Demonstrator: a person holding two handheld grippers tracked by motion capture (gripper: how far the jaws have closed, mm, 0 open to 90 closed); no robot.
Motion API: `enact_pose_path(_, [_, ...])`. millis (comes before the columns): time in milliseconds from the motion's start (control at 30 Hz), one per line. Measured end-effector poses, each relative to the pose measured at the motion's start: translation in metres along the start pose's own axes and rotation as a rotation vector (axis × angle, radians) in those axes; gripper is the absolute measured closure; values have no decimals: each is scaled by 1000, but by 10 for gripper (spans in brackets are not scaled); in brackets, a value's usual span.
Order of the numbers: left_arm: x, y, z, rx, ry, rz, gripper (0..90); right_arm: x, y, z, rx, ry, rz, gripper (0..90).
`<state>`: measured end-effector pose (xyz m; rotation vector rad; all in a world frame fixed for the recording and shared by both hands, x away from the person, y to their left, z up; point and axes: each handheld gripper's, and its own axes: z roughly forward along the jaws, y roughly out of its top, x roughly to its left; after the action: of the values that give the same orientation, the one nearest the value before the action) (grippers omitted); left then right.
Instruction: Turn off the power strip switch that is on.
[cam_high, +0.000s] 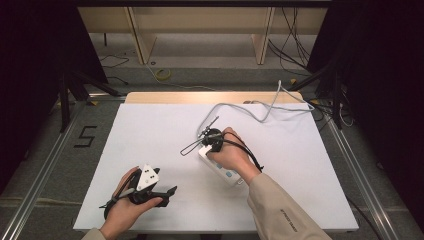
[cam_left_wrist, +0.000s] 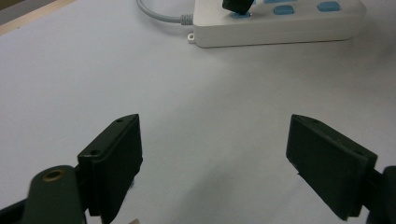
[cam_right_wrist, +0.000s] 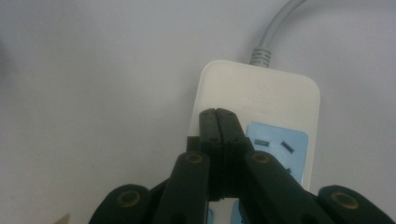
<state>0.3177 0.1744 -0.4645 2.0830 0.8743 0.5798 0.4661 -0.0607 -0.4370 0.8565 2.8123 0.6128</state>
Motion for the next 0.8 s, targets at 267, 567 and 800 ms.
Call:
enact_pose_path(267, [-1,0,1,0,-1,0,184,1,2,0,20,-9,4,900])
enact_pose_path(567, [0,0,0,1,1,1,184,3,5,1,36,-21,7,900])
enact_pose_path(800, [-1,0,0,5,2,5,184,3,5,2,48,-14,15,900])
